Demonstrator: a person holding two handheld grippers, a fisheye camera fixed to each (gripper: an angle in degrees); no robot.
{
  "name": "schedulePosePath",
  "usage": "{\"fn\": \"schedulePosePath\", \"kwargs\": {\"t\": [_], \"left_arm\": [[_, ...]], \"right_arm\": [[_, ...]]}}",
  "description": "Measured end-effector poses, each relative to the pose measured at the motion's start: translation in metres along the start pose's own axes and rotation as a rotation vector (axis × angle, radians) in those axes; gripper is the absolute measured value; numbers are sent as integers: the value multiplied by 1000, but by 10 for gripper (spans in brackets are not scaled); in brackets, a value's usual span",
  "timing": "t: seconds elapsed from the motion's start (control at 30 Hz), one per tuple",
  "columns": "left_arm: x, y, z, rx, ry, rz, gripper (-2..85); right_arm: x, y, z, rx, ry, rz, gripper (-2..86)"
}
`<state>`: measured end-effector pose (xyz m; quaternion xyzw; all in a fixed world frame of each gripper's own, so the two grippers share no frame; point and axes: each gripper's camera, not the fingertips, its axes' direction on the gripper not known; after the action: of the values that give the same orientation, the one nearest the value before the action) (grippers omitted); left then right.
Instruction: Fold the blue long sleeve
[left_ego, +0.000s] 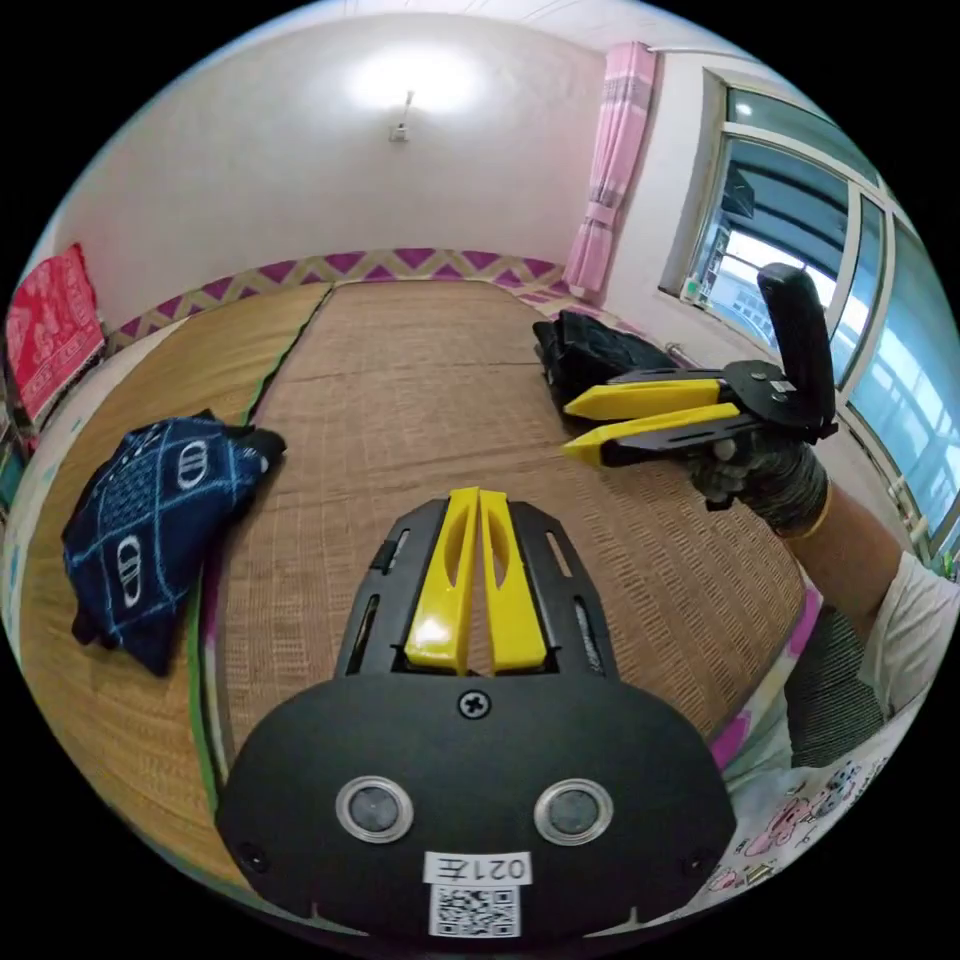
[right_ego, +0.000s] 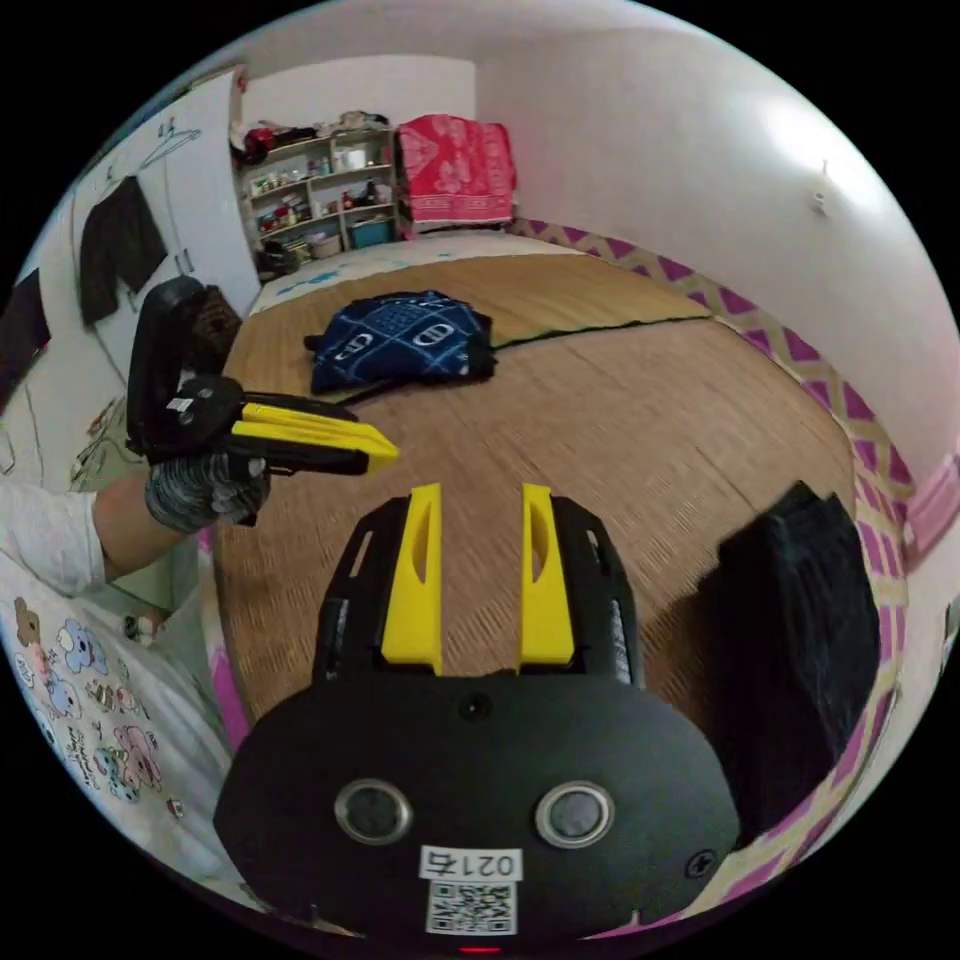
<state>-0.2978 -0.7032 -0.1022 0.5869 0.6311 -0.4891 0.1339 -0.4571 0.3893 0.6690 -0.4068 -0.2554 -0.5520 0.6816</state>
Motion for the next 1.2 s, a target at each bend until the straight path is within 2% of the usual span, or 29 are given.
{"fn": "schedulePosePath", "kwargs": {"t": [0.17, 0.47, 0.87, 1.2], "left_arm": [[-32, 41, -45, -10, -108, -56, -10], [-107, 106, -118, -2, -221, -188, -10], [-171, 176, -185, 13, -296, -297, -9], [-193, 203, -221, 34, -314, -323, -9]], "right_arm": [[-102, -62, 84, -3, -103, -161, 113], [-229, -129, 192, -42, -67, -322, 114], [-327, -171, 280, -56, -13, -390, 119], [-378, -174, 312, -54, -5, -421, 120]]}}
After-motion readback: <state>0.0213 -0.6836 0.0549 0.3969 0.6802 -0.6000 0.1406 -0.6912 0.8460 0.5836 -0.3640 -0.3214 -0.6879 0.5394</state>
